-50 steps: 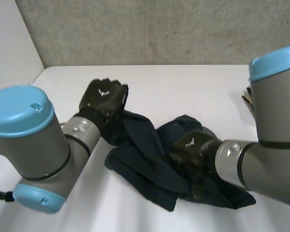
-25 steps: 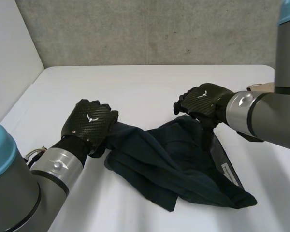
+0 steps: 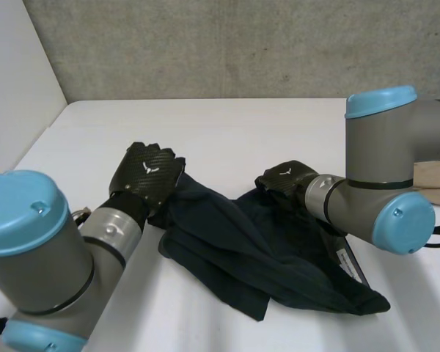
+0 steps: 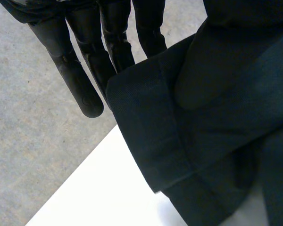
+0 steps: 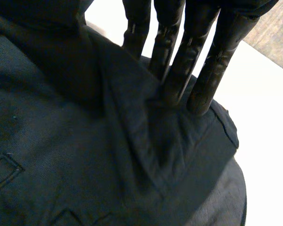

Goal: Fold the laundry.

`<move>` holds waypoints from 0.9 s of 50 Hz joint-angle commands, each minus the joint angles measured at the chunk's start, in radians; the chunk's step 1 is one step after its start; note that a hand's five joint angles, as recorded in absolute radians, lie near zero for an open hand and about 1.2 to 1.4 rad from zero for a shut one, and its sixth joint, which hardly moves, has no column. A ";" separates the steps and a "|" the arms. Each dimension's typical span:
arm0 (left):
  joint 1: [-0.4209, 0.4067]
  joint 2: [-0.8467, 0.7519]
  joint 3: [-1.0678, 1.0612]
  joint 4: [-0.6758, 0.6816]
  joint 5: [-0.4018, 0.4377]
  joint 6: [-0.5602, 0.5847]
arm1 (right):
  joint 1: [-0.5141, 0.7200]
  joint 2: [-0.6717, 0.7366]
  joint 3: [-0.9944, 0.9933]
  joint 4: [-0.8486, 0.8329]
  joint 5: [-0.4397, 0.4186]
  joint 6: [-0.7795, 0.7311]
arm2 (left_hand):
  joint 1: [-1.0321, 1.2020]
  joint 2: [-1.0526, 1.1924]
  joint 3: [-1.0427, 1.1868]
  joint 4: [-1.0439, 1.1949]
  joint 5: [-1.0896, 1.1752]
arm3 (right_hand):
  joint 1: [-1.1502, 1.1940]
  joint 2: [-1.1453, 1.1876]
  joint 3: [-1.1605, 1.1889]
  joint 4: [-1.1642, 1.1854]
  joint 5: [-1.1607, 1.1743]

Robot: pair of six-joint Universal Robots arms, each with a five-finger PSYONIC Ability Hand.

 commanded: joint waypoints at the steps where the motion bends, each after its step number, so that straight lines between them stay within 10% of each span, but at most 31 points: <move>1: 0.015 -0.091 0.129 0.008 0.001 0.001 | 0.000 0.015 -0.074 -0.095 0.007 -0.008 | 0.314 0.301 0.301 0.300 0.314 | 0.491 0.317 0.317 0.327 0.362; 12: 0.037 -0.146 0.661 0.007 -0.078 -0.008 | 0.000 -0.063 -0.499 -0.342 0.129 -0.002 | 0.320 0.307 0.307 0.306 0.320 | 0.491 0.317 0.317 0.327 0.362; 20: 0.029 -0.125 0.852 0.002 -0.186 -0.027 | -0.011 -0.214 -0.393 -0.486 0.165 0.007 | 0.320 0.307 0.307 0.306 0.320 | 0.491 0.317 0.317 0.327 0.362; 34: 0.015 -0.013 0.363 -0.001 -0.177 -0.028 | -0.014 -0.327 0.072 -0.410 0.049 -0.019 | 0.320 0.307 0.307 0.306 0.320 | 0.491 0.317 0.317 0.327 0.362; 45: -0.009 -0.119 0.004 0.031 -0.192 -0.018 | -0.006 -0.156 0.298 -0.371 -0.013 -0.126 | 0.320 0.307 0.307 0.306 0.320 | 0.491 0.317 0.317 0.327 0.362</move>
